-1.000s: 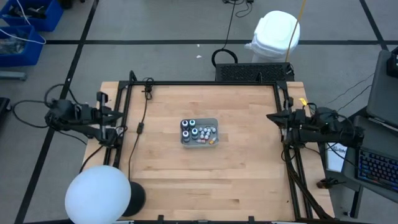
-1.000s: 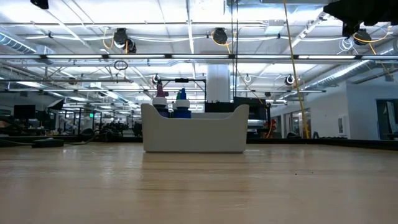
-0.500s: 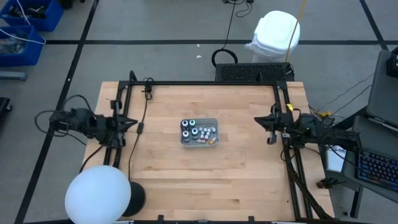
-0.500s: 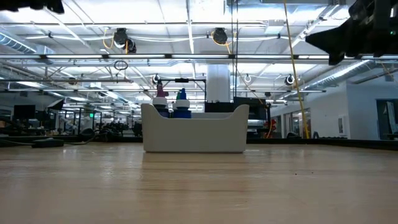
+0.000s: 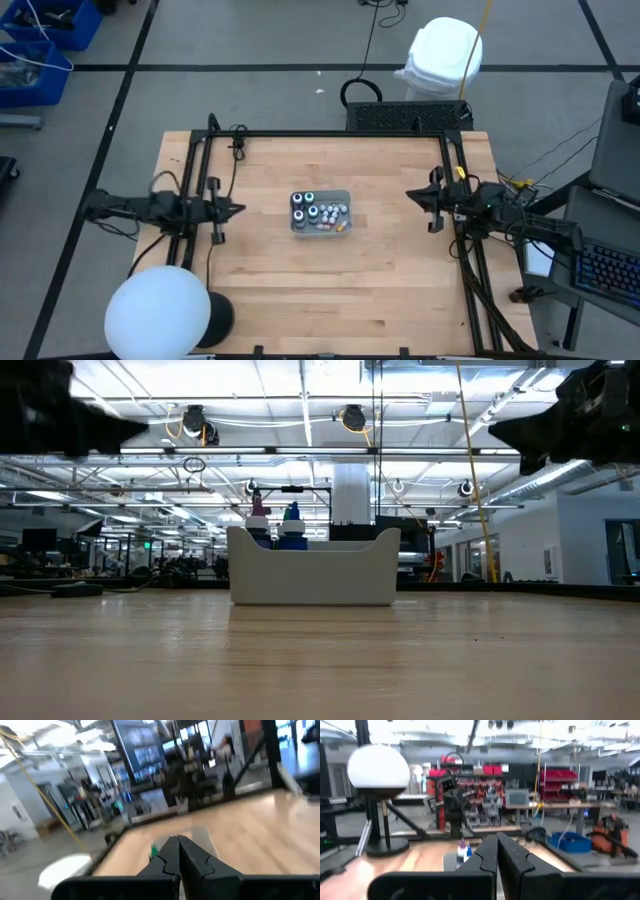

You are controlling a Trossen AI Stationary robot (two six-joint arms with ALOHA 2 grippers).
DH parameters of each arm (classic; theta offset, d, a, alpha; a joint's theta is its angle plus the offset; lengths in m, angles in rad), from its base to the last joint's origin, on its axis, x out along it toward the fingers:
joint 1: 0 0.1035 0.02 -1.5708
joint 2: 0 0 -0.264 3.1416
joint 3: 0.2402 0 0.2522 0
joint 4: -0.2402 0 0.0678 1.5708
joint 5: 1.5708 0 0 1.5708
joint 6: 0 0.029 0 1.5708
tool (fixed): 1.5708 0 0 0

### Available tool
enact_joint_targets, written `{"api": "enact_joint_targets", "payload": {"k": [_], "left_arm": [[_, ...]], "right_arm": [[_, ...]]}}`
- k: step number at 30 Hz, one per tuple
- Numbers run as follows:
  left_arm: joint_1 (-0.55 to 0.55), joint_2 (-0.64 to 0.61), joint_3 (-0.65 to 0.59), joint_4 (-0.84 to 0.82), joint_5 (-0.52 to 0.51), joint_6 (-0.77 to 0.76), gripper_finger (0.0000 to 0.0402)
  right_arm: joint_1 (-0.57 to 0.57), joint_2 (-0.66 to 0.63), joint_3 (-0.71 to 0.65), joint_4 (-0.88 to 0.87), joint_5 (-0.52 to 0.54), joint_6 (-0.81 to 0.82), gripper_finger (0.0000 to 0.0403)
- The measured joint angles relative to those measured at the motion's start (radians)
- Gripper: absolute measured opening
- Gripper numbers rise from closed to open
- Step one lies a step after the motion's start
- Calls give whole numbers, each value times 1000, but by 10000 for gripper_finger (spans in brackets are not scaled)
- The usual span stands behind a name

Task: Pick & Place food coloring
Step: Return to Home Position

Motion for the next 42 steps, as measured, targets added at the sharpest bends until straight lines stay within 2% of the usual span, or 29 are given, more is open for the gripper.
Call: {"api": "enact_joint_targets", "payload": {"k": [14,21,30,42], "left_arm": [[194,29,1,-93,187,-77,4],[220,34,0,-84,160,-121,31],[219,34,-1,-54,152,-142,41],[219,34,-1,-47,152,-139,42]], "right_arm": [[-10,10,-2,-55,-8,-120,0],[-10,14,-3,-100,-8,-103,0],[-10,14,-3,-113,-7,88,0],[-9,14,-3,-110,-6,91,0]]}}
